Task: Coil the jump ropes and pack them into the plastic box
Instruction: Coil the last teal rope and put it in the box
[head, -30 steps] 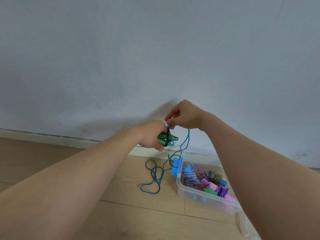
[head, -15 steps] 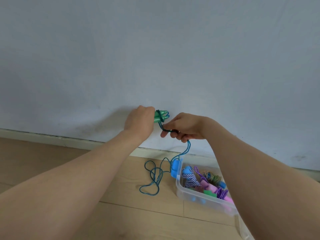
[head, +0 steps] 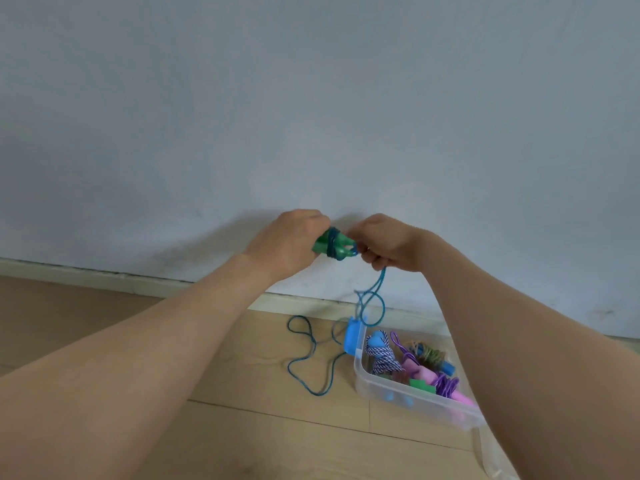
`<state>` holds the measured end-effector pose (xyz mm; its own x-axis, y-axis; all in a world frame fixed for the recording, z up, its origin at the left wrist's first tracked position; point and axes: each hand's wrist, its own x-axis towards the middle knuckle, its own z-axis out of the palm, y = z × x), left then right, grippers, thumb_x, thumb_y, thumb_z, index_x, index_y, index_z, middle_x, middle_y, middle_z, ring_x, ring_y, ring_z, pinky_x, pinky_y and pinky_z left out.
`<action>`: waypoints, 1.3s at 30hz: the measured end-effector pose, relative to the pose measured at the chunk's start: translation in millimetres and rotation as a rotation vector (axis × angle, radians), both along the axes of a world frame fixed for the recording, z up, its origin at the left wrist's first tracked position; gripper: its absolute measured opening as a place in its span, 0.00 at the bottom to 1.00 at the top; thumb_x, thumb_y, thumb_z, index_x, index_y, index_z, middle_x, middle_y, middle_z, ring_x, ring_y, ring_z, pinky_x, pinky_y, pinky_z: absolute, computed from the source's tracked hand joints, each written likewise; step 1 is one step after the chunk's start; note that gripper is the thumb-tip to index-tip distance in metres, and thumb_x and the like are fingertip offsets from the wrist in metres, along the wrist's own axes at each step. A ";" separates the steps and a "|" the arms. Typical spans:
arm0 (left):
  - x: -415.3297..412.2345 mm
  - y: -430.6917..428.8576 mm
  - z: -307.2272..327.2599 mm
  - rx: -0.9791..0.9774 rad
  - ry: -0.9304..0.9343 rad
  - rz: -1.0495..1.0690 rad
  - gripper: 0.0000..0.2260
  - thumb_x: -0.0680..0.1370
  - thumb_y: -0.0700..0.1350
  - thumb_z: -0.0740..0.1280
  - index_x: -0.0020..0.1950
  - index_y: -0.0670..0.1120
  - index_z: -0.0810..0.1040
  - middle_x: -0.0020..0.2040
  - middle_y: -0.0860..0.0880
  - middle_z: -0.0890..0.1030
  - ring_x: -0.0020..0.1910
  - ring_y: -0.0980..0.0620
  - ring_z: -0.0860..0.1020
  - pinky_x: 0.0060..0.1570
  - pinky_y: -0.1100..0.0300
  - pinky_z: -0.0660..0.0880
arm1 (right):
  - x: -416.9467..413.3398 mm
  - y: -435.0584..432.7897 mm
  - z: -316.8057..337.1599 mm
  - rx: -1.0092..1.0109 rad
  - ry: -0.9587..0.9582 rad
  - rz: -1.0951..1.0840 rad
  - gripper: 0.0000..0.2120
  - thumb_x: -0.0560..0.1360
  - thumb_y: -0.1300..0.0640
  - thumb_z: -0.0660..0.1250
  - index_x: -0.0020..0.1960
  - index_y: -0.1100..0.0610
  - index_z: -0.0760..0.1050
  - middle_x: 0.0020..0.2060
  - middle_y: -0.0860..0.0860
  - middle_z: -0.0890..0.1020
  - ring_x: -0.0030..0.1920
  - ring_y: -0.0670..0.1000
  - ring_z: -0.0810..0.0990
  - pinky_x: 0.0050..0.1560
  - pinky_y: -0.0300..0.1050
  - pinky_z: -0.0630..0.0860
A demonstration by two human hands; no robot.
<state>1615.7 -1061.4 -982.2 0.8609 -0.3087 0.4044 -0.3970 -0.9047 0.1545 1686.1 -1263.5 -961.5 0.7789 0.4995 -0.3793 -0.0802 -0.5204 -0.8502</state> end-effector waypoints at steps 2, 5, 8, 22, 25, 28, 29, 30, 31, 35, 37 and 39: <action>0.4 -3.7 3.4 -0.083 -0.054 0.024 0.08 0.70 0.33 0.73 0.41 0.42 0.77 0.39 0.46 0.77 0.37 0.41 0.77 0.36 0.51 0.74 | -1.6 -3.0 -5.9 -0.085 0.095 0.142 0.11 0.85 0.56 0.62 0.52 0.61 0.79 0.32 0.48 0.65 0.30 0.47 0.58 0.28 0.40 0.56; 1.1 -5.9 2.7 -0.081 0.008 0.207 0.10 0.73 0.33 0.69 0.40 0.45 0.72 0.41 0.47 0.74 0.40 0.41 0.77 0.38 0.48 0.74 | -10.8 2.9 1.4 -0.200 0.190 0.311 0.16 0.85 0.47 0.64 0.60 0.57 0.84 0.33 0.47 0.64 0.32 0.48 0.58 0.32 0.42 0.55; -3.6 -4.7 1.1 0.065 0.173 0.445 0.10 0.75 0.31 0.64 0.43 0.45 0.70 0.45 0.44 0.74 0.42 0.40 0.77 0.38 0.51 0.72 | -23.2 16.6 11.4 -0.285 0.223 0.386 0.17 0.85 0.47 0.63 0.59 0.57 0.86 0.33 0.48 0.65 0.33 0.49 0.58 0.31 0.41 0.56; -0.8 5.7 -8.6 -0.118 -0.013 0.010 0.05 0.71 0.35 0.74 0.44 0.43 0.81 0.44 0.47 0.76 0.38 0.45 0.78 0.39 0.52 0.75 | -3.9 13.4 8.7 0.083 -0.143 -0.087 0.12 0.79 0.54 0.72 0.38 0.56 0.81 0.30 0.50 0.68 0.29 0.50 0.65 0.29 0.43 0.67; -1.7 -3.1 5.9 -0.333 -0.142 0.112 0.08 0.70 0.38 0.74 0.36 0.45 0.77 0.37 0.48 0.75 0.35 0.48 0.74 0.35 0.56 0.67 | -7.5 9.0 4.5 0.057 -0.040 -0.007 0.12 0.82 0.51 0.69 0.43 0.56 0.83 0.30 0.49 0.66 0.28 0.48 0.63 0.30 0.42 0.65; 4.3 -5.8 8.5 -0.341 -0.090 0.324 0.16 0.71 0.33 0.67 0.31 0.47 0.63 0.33 0.50 0.68 0.35 0.43 0.71 0.33 0.55 0.58 | -18.4 20.9 5.2 -0.137 0.014 0.127 0.18 0.83 0.45 0.65 0.47 0.59 0.82 0.29 0.48 0.65 0.28 0.49 0.61 0.29 0.42 0.62; 5.1 -5.1 5.5 -0.286 -0.058 0.377 0.16 0.71 0.31 0.65 0.32 0.47 0.63 0.34 0.49 0.68 0.37 0.41 0.73 0.34 0.54 0.58 | -24.1 28.1 7.4 -0.186 0.041 0.182 0.17 0.83 0.48 0.63 0.47 0.59 0.81 0.29 0.48 0.65 0.27 0.49 0.61 0.29 0.42 0.62; 5.2 -3.0 2.0 -0.223 -0.037 0.414 0.13 0.72 0.30 0.63 0.35 0.45 0.66 0.36 0.47 0.71 0.39 0.39 0.74 0.35 0.54 0.59 | -29.9 35.7 10.5 -0.225 0.075 0.233 0.14 0.83 0.51 0.61 0.45 0.59 0.78 0.30 0.49 0.64 0.27 0.49 0.61 0.29 0.42 0.62; 4.3 -0.5 -1.5 -0.169 -0.025 0.436 0.10 0.73 0.29 0.62 0.40 0.43 0.69 0.40 0.44 0.74 0.41 0.38 0.75 0.37 0.53 0.62 | -34.4 42.5 13.9 -0.255 0.113 0.273 0.12 0.81 0.54 0.59 0.43 0.58 0.75 0.30 0.49 0.64 0.27 0.49 0.60 0.29 0.42 0.62; -3.3 11.2 -11.9 0.044 0.111 0.439 0.07 0.77 0.29 0.61 0.51 0.40 0.71 0.47 0.40 0.76 0.42 0.38 0.75 0.38 0.48 0.70 | -38.7 51.7 35.3 -0.247 0.152 0.298 0.11 0.78 0.56 0.56 0.37 0.55 0.68 0.28 0.49 0.64 0.26 0.50 0.63 0.29 0.40 0.67; -6.4 15.4 -16.2 0.179 0.154 0.389 0.07 0.77 0.30 0.65 0.53 0.40 0.76 0.48 0.44 0.72 0.45 0.39 0.77 0.39 0.49 0.73 | -33.7 48.8 44.4 -0.113 0.094 0.231 0.11 0.77 0.56 0.59 0.37 0.55 0.71 0.27 0.49 0.63 0.26 0.50 0.62 0.30 0.41 0.68; -5.6 17.4 -18.8 0.214 0.146 0.298 0.10 0.75 0.28 0.66 0.51 0.41 0.76 0.48 0.46 0.69 0.42 0.42 0.76 0.38 0.50 0.73 | -27.1 43.9 47.1 0.011 -0.023 0.098 0.09 0.75 0.58 0.64 0.37 0.58 0.75 0.26 0.50 0.64 0.26 0.51 0.62 0.28 0.41 0.67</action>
